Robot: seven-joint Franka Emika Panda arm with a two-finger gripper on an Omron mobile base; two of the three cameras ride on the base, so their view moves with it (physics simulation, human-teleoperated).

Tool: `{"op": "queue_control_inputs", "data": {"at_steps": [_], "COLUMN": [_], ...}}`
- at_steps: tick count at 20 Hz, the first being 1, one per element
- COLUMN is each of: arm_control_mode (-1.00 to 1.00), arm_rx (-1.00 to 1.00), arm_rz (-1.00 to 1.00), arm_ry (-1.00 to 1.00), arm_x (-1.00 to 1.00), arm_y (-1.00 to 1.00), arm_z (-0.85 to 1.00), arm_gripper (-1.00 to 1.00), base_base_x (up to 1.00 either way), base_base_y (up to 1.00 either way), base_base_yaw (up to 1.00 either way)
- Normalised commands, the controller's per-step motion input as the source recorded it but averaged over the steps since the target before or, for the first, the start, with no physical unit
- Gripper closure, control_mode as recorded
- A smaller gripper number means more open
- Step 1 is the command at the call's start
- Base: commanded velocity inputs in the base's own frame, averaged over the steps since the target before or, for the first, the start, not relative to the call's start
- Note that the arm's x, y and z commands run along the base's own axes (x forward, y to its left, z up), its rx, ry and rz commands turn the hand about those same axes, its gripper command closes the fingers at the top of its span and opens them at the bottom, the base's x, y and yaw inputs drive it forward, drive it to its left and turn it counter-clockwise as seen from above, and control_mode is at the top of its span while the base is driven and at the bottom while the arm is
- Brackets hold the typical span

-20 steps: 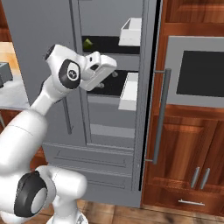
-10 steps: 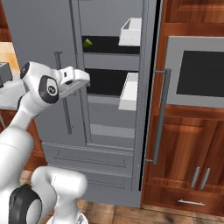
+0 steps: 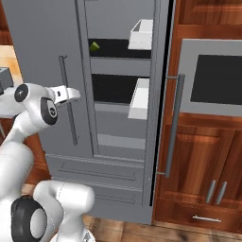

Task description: There is a bowl on the dining counter. Grab a lemon wedge from the fridge and place it in the bowl. Then get the liquor bottle and glass cup from the cabinet and place them next to the bowl.

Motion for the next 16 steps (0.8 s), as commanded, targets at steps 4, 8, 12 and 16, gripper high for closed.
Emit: {"op": "queue_control_inputs", "data": {"at_steps": [4,8,12,16], "arm_control_mode": [-1.0,-1.0,-1.0,-1.0], "arm_rx": [0.17,0.16,0.13,0.09], "arm_rz": [0.12,0.07,0.01,-0.02], "arm_ry": [0.0,0.02,0.0,0.0], "arm_x": [0.67,0.69,0.63,0.52], "arm_y": [0.98,0.51,0.01,-0.01], "arm_z": [-0.08,-0.01,-0.01,-0.01], "arm_gripper": [-1.0,-1.0,-1.0,-1.0], "base_base_x": [0.0,0.0,0.0,0.0], "base_base_y": [0.0,0.0,0.0,0.0], "base_base_yaw": [0.0,0.0,0.0,0.0]}}
